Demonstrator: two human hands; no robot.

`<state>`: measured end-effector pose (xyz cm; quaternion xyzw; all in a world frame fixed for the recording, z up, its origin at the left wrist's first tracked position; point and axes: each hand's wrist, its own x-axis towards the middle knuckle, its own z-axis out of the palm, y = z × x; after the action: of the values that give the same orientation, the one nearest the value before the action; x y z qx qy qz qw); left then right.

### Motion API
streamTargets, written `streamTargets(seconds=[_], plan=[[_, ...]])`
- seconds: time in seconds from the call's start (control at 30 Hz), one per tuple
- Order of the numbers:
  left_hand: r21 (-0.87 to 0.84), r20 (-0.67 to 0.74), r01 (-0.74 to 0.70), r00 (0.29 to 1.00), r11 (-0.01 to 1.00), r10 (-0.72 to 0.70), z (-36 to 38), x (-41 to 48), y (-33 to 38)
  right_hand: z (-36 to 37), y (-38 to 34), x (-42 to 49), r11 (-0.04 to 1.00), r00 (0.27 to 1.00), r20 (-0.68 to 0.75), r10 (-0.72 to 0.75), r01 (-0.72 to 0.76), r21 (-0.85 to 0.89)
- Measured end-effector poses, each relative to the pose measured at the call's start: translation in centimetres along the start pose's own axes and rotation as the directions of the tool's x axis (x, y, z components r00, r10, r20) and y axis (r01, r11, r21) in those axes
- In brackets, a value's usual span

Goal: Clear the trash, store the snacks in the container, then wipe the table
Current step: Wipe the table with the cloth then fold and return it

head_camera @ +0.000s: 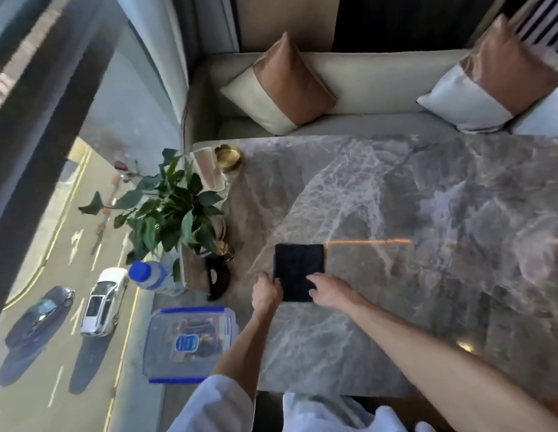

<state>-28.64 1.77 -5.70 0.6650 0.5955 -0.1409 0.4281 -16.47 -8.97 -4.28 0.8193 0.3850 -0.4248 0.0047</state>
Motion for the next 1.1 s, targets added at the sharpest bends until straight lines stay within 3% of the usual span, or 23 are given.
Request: streamTargets(seconds=[0.1, 0.2, 0.3, 0.4, 0.5, 0.6, 0.7, 0.8, 0.93, 1.1], plan=[[0.017, -0.006, 0.027, 1.0, 0.999, -0.027, 0.8, 2.2, -0.3, 0.5, -0.8, 1.9, 0.995, 0.996, 0.081, -0.036, 0.044, -0.089], [-0.094, 0.011, 0.017, 1.0, 0.995, -0.016, 1.2, 3.3, -0.5, 1.2, -0.8, 2.7, 0.995, 0.989, 0.146, -0.017, 0.031, -0.091], [-0.151, 0.036, 0.022, 0.999, 0.988, -0.017, 1.3, 3.7, -0.2, 1.7, -0.5, 2.5, 0.996, 0.991, 0.131, -0.027, 0.038, -0.081], [-0.102, 0.095, 0.034, 0.995, 0.994, -0.024, 1.1, 4.0, 0.6, 1.4, 0.1, 2.4, 0.996, 0.99, 0.134, -0.048, 0.058, -0.074], [-0.037, 0.116, 0.029, 0.993, 0.999, -0.025, 1.1, 4.3, 1.1, 0.4, 0.9, 1.7, 0.999, 0.988, 0.149, -0.047, 0.046, 0.012], [-0.13, 0.09, 0.035, 0.996, 0.991, -0.023, 1.5, 4.1, 2.0, -1.2, 2.2, 0.4, 0.981, 0.996, 0.08, -0.037, 0.021, 0.195], [-0.438, 0.169, 0.088, 0.986, 0.895, -0.014, 2.6, 2.8, 4.1, -3.4, 3.9, -1.1, 0.876, 0.999, 0.032, 0.007, -0.021, 0.483], [-0.583, 0.216, 0.111, 0.976, 0.805, 0.022, 4.0, 0.3, 6.8, -5.4, 6.9, -2.4, 0.69, 1.0, -0.003, 0.017, -0.009, 0.724], [-0.686, 0.201, 0.053, 0.972, 0.726, 0.12, 7.2, -4.2, 11.1, -7.6, 13.3, -3.6, 0.552, 1.0, 0.011, -0.013, -0.002, 0.834], [-0.717, 0.15, -0.022, 0.971, 0.697, 0.185, 14.9, -11.4, 17.6, -9.6, 21.8, -6.1, 0.305, 0.983, 0.181, -0.042, -0.16, 0.939]])
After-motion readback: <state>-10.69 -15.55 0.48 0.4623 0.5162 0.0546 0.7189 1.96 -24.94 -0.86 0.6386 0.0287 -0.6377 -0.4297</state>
